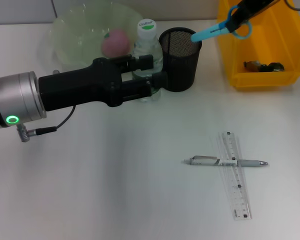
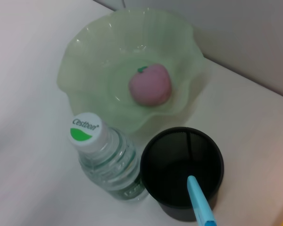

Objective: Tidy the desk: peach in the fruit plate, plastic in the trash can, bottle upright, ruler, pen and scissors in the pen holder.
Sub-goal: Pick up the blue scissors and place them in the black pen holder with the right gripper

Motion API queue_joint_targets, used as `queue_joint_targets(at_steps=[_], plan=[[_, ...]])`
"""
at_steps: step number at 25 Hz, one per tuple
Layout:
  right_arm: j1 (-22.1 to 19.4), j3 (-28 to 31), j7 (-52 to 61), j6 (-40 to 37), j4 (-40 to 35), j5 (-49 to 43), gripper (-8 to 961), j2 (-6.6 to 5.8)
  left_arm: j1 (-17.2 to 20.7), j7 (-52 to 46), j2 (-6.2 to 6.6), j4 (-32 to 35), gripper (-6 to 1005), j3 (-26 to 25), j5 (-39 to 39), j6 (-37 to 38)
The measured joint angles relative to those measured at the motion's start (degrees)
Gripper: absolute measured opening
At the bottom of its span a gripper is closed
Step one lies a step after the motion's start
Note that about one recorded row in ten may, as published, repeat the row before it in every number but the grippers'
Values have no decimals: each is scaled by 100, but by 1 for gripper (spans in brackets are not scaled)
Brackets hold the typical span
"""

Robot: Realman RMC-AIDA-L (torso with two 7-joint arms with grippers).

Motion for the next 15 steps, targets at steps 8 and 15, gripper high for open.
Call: queue_joint_targets(at_steps=[8, 15], plan=[[26, -70, -28, 304, 25, 7, 118, 198, -30, 18, -4, -29, 659, 35, 0, -17], [43, -290, -77, 546, 247, 2, 120, 257, -33, 17, -4, -57, 659, 36, 0, -18]])
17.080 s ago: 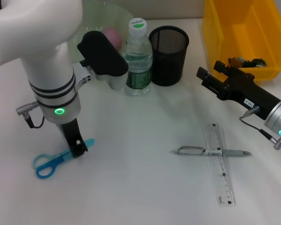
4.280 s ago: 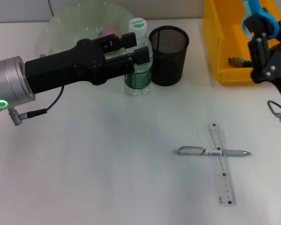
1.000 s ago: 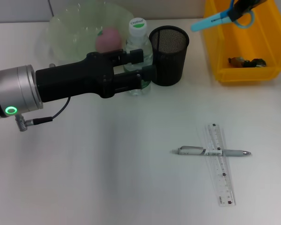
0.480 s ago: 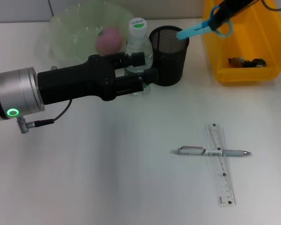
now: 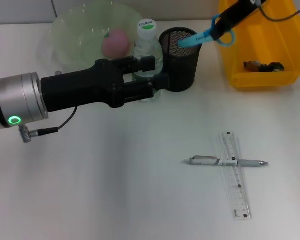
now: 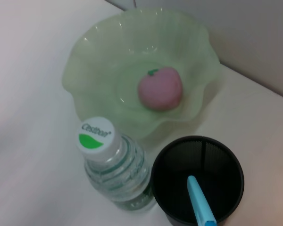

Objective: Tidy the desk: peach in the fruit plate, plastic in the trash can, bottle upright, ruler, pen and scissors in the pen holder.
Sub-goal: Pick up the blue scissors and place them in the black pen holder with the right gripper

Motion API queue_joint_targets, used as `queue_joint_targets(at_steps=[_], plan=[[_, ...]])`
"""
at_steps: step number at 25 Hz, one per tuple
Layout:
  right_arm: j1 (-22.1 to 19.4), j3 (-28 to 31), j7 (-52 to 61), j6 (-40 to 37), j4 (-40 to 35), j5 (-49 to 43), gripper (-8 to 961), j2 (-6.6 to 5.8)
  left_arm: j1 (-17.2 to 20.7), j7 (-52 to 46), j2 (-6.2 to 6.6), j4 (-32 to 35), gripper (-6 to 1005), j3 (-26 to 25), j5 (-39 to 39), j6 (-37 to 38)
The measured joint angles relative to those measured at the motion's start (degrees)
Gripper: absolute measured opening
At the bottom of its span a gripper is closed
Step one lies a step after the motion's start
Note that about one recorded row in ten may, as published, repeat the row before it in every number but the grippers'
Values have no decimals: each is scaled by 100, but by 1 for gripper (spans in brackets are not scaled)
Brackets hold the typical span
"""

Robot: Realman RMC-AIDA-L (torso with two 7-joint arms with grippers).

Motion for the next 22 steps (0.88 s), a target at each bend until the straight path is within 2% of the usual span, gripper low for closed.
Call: queue_joint_targets(at_steps=[5, 22], plan=[[0, -210, 2, 173, 164, -14, 121, 33, 0, 0, 0, -19, 659, 0, 0, -1], [3, -215, 31, 352, 189, -33, 126, 46, 0, 0, 0, -24, 659, 8, 0, 10]])
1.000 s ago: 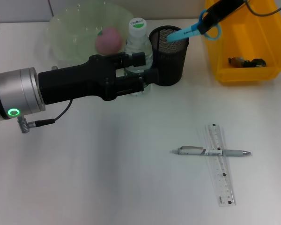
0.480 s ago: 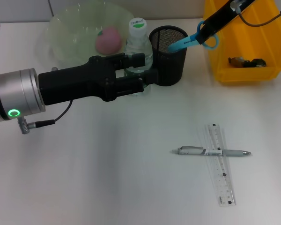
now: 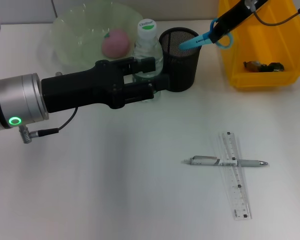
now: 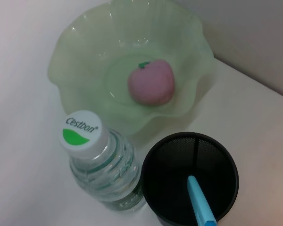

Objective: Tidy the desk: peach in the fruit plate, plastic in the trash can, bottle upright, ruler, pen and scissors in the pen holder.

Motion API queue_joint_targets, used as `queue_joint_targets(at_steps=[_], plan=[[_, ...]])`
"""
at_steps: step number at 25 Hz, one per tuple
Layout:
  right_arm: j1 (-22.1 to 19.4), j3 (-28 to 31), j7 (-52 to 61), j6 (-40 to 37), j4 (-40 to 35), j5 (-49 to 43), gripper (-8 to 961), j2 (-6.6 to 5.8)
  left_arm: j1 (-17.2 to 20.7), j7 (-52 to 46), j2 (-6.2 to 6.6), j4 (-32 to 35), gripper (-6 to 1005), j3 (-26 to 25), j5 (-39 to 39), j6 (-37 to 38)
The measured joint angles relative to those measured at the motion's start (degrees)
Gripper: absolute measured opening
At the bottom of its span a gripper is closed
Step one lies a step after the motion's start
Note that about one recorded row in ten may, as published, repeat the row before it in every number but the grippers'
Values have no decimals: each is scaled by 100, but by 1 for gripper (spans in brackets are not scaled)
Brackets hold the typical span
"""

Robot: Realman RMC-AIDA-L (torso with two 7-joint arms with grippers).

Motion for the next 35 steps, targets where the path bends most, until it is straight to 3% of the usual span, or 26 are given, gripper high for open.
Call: queue_joint_targets(at_steps=[23, 28, 29, 35], plan=[[-97, -68, -34, 124, -227, 12, 136, 78, 0, -18, 0, 0, 659, 35, 0, 7], [-439, -22, -36, -35, -1006, 105, 141, 210, -6, -18, 6, 0, 659, 36, 1, -19], [-665, -46, -37, -142, -1421, 282, 142, 266, -7, -10, 6, 0, 659, 34, 0, -25], [-1314, -55, -63, -400, -2283, 1064, 149, 305, -9, 2, 9, 0, 659, 24, 0, -28]])
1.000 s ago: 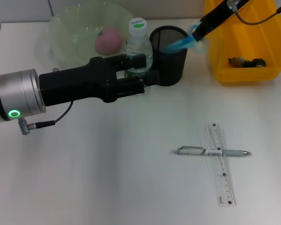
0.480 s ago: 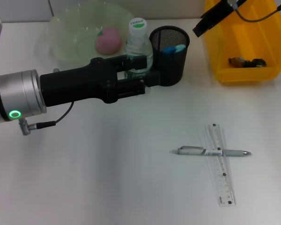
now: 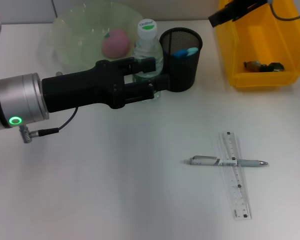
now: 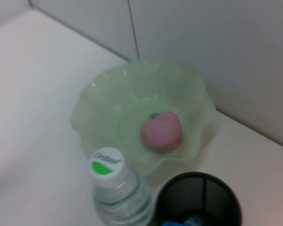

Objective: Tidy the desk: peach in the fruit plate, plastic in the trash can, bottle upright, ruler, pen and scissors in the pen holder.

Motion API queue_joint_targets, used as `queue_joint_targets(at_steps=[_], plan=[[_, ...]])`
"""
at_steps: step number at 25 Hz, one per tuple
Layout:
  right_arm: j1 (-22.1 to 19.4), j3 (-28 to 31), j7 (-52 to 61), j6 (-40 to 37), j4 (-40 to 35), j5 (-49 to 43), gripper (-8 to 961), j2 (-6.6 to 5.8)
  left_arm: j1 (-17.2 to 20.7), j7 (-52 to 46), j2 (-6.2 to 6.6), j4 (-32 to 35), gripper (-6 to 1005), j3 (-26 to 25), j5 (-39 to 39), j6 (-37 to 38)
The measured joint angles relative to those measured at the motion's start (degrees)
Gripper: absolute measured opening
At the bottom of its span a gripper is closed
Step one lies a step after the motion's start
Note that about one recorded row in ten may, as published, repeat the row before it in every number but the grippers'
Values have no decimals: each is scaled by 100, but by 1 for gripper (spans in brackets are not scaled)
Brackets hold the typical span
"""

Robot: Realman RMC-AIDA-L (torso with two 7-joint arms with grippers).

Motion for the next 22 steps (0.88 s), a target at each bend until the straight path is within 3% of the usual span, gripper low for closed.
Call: queue_joint_targets(at_steps=[5, 11, 17, 19, 22], plan=[[-760, 46, -248, -176, -666, 1133, 154, 2, 0, 1, 0, 0, 659, -8, 0, 0], [-1663, 119, -797, -236, -920, 2607, 158, 8, 8, -1, -1, 0, 659, -18, 0, -8], [-2391, 523, -1906, -637, -548, 4005, 157, 164, 10, -2, 0, -33, 659, 11, 0, -14], [-2628, 746, -2311, -905, -93, 4397, 157, 200, 10, -2, -1, -39, 659, 12, 0, -8], [-2729, 914, -2632, -1116, 374, 4550, 156, 204, 11, 14, 0, -44, 659, 16, 3, -6]])
